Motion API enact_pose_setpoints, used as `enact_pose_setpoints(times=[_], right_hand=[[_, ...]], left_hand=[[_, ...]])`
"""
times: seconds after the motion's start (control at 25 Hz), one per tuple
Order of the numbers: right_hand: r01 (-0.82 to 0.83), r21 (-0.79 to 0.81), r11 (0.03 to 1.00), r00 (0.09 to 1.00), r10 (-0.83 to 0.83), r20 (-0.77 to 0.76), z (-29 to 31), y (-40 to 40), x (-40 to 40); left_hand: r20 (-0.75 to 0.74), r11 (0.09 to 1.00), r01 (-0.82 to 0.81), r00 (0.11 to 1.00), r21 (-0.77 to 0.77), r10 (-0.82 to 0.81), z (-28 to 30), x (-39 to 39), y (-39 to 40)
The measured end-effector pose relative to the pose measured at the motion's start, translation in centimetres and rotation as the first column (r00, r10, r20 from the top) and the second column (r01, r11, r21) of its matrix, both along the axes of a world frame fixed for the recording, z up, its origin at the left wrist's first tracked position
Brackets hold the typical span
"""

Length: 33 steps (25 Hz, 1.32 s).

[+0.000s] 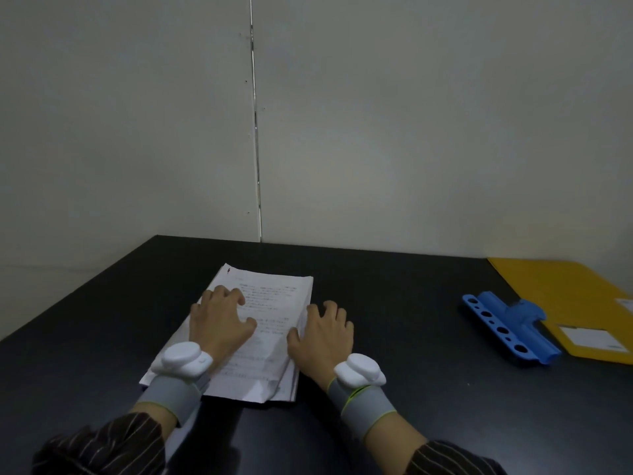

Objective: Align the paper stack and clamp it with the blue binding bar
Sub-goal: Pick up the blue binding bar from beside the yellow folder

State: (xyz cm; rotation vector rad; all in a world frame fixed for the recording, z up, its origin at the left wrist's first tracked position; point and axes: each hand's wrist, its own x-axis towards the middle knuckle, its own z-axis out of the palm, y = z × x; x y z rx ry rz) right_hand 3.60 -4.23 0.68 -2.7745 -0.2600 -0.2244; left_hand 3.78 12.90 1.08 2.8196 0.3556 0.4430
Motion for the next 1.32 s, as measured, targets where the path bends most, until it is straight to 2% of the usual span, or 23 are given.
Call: enact_pose_setpoints(times=[0.32,0.8,1.32], right_hand=[[0.102,0.014,0.995,0.995,-0.102,-0.003,0.9,-4.4,1.0],[0.241,0.018,0.970,0.970,-0.241,-0.019,2.2,-13.3,1.7],[0.385,0.010,0.923,0.923,-0.385,-0.019,1.8,-21.7,3.4]], left_hand=[[0.081,0.996,0.062,0.994,0.059,-0.067,0.3,0.7,-7.1],[0.046,0.945,0.325,0.944,0.042,-0.327,1.0,2.9,-17.6],[0.054,0.901,0.430,0.900,0.066,-0.433,0.8,5.8,-26.4]])
